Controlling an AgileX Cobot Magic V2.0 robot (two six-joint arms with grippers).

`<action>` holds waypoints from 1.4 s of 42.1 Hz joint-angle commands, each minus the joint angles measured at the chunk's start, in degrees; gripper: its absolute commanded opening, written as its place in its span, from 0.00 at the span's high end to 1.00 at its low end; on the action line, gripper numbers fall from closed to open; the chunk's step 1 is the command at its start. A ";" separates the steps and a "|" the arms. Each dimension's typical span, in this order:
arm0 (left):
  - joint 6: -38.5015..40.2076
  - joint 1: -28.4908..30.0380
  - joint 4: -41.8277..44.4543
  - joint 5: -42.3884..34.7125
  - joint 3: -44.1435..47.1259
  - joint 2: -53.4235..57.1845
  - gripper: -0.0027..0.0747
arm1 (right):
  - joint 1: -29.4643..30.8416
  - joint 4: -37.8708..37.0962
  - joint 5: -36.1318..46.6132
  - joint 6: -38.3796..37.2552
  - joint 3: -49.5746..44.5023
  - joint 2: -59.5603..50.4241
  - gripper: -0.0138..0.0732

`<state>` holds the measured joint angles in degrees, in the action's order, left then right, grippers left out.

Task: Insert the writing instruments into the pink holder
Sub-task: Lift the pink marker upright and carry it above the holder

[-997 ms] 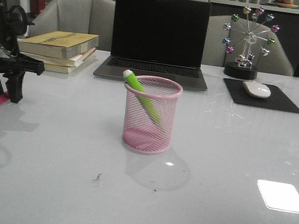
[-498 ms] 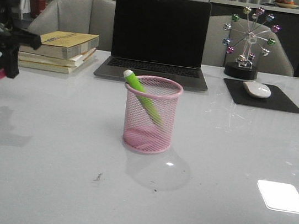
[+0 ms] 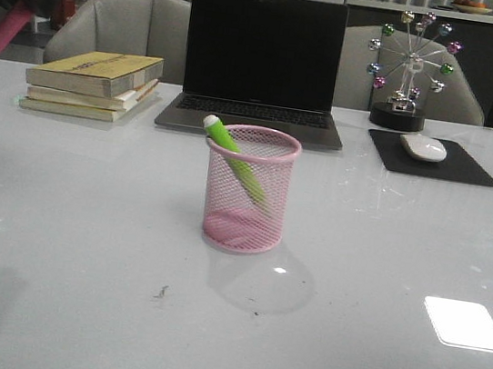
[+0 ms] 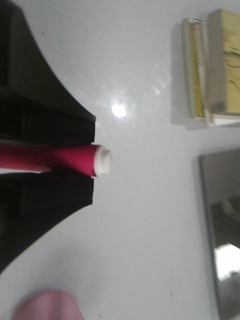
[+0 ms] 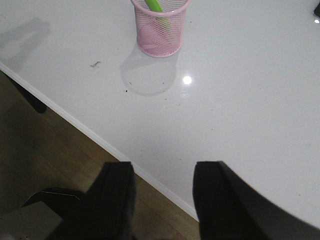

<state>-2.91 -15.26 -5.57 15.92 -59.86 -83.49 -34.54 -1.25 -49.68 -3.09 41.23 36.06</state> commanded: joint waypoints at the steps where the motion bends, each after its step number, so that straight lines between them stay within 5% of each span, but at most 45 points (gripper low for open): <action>1: -0.01 -4.33 -2.56 -16.60 4.61 6.57 0.85 | 0.46 -0.13 3.53 0.03 1.65 -0.07 0.39; 16: 0.24 -25.23 -5.33 -57.35 13.44 2.35 0.85 | 0.46 -0.13 3.53 0.03 1.65 -0.07 0.39; 25: 0.24 -31.07 -5.33 -78.51 12.04 -9.33 0.85 | 0.46 -0.13 3.53 0.03 1.65 -0.07 0.39; 47: 0.24 -31.26 -5.19 -79.59 3.96 -24.22 0.84 | 0.46 -0.13 3.53 0.03 1.65 -0.07 0.39; 59: 0.24 -31.26 -5.19 -78.15 3.96 -24.63 0.49 | 0.46 -0.13 3.53 0.03 1.65 -0.07 0.39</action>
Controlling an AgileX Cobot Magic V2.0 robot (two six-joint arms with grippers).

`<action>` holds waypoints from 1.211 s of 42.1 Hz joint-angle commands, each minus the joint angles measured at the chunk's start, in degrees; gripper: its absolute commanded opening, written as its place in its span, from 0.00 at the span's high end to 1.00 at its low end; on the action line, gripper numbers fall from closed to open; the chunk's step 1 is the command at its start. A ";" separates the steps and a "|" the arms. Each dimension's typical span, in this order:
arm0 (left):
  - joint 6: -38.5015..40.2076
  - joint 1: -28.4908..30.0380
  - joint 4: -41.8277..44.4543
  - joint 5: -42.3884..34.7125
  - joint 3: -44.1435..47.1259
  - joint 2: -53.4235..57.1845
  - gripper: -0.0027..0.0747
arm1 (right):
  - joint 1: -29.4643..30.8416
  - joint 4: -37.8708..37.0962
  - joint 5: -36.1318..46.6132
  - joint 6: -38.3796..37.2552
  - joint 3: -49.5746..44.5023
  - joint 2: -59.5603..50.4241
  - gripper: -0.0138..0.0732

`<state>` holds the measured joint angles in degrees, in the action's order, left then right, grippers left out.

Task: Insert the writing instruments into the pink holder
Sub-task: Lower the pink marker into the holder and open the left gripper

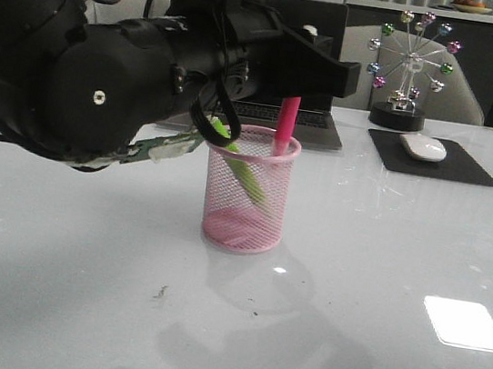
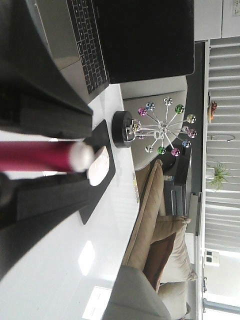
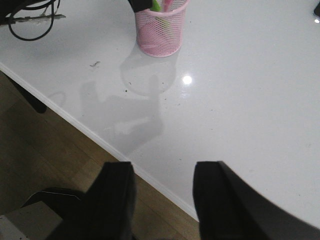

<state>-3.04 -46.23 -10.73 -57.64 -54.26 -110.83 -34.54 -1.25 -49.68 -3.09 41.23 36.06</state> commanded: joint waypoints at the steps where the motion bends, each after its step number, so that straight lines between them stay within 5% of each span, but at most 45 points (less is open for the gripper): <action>1: 0.37 -0.29 -0.02 -4.59 -1.65 2.71 0.48 | 0.46 -0.13 3.53 0.03 1.65 -0.07 0.39; 14: 0.12 -0.18 -0.12 -0.21 -1.65 6.31 0.47 | 0.46 -0.13 3.53 0.03 1.65 -0.07 0.39; 37: -4.44 7.82 6.05 68.73 -1.65 39.33 0.47 | 0.46 -0.13 3.53 0.03 1.65 -0.07 0.39; 51: -4.44 9.07 8.12 94.10 -1.65 59.97 0.47 | 0.46 -0.13 3.53 0.03 1.65 -0.07 0.39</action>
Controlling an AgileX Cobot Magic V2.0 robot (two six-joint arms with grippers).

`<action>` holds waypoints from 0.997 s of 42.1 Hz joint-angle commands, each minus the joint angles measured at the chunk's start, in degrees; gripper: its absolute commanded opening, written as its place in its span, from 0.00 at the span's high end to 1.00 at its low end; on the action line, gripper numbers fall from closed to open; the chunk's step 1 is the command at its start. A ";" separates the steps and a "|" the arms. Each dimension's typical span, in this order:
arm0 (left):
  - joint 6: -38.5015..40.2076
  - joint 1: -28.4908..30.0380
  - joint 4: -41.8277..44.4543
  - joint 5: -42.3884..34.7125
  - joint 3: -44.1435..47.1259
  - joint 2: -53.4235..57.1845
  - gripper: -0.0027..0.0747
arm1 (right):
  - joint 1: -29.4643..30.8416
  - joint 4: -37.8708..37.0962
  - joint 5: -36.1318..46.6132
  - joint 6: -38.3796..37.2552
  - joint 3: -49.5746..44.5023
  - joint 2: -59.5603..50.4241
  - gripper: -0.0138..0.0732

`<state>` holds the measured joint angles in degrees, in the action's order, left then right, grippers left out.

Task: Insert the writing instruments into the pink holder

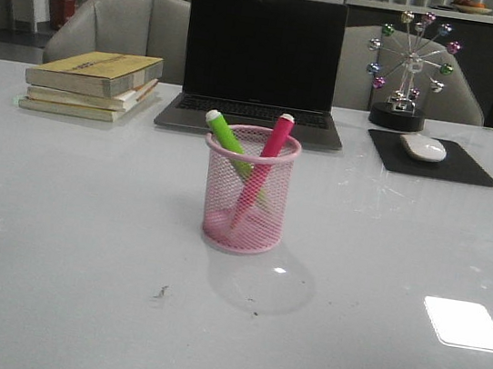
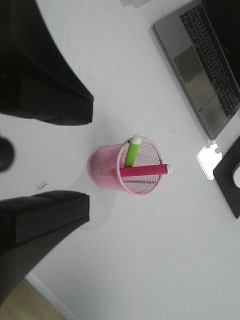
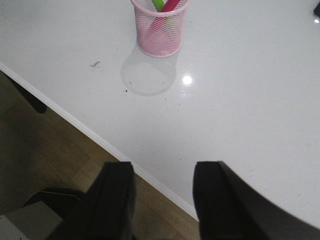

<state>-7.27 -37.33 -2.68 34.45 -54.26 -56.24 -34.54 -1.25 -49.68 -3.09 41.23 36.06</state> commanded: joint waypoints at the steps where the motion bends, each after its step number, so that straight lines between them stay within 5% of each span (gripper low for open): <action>1: -0.21 0.17 0.35 3.71 -1.52 6.15 0.47 | 0.46 -0.13 3.53 0.03 1.65 -0.07 0.39; 22: -0.21 0.17 3.60 14.52 14.14 33.07 0.47 | 0.46 -0.82 3.59 0.09 1.65 -0.07 0.39; 31: 10.99 0.17 9.56 14.67 16.10 35.56 0.47 | 0.46 -2.72 6.04 0.09 1.30 -0.13 0.39; 42: 11.01 0.17 9.73 14.45 16.22 35.56 0.51 | 0.46 -2.72 10.84 0.09 -3.13 -0.13 0.44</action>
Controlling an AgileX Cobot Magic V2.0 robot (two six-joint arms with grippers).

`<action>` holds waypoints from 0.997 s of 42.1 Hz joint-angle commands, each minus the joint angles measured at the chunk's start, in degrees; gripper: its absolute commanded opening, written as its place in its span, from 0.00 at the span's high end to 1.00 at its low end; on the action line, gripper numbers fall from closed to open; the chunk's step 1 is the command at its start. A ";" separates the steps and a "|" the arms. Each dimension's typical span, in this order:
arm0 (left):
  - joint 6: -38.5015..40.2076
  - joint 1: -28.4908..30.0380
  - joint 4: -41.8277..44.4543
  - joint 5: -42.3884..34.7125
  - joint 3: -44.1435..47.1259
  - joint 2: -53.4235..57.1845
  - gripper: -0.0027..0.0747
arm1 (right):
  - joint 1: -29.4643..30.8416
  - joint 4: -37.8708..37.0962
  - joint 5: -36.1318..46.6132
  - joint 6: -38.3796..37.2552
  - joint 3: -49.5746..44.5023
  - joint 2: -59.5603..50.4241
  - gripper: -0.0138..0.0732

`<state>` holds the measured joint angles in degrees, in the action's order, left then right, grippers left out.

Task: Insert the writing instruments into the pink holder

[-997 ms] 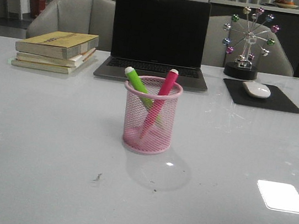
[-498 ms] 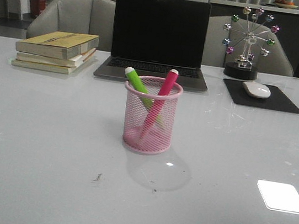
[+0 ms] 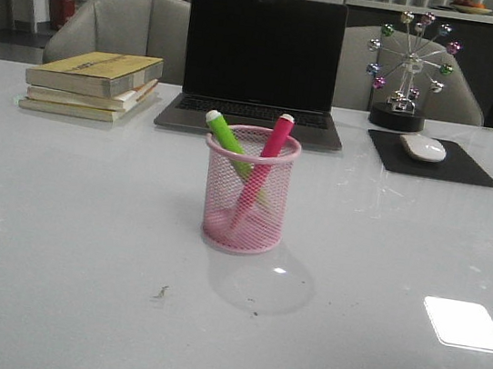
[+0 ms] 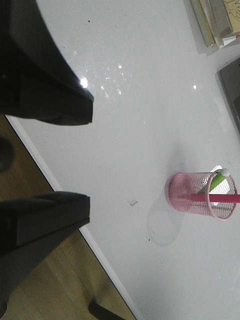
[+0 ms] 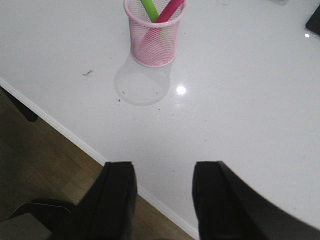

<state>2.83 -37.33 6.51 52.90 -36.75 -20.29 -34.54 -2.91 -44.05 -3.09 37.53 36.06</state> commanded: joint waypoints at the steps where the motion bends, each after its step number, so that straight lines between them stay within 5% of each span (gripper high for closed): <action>1: 0.90 0.17 0.53 -4.01 -1.08 -0.40 0.53 | 0.46 -1.06 5.22 0.09 0.28 -0.13 0.47; 12: 0.90 0.17 0.39 -5.18 -0.11 -0.40 0.83 | 0.46 -1.06 5.16 0.09 -0.28 -0.13 0.82; 42: 0.90 3.03 2.55 -9.27 2.71 3.45 0.85 | 0.46 -1.06 4.12 0.09 -0.28 -0.13 0.81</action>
<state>3.27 -36.21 7.36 50.18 -33.77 -18.07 -34.54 -3.03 -43.60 -3.09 35.84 36.06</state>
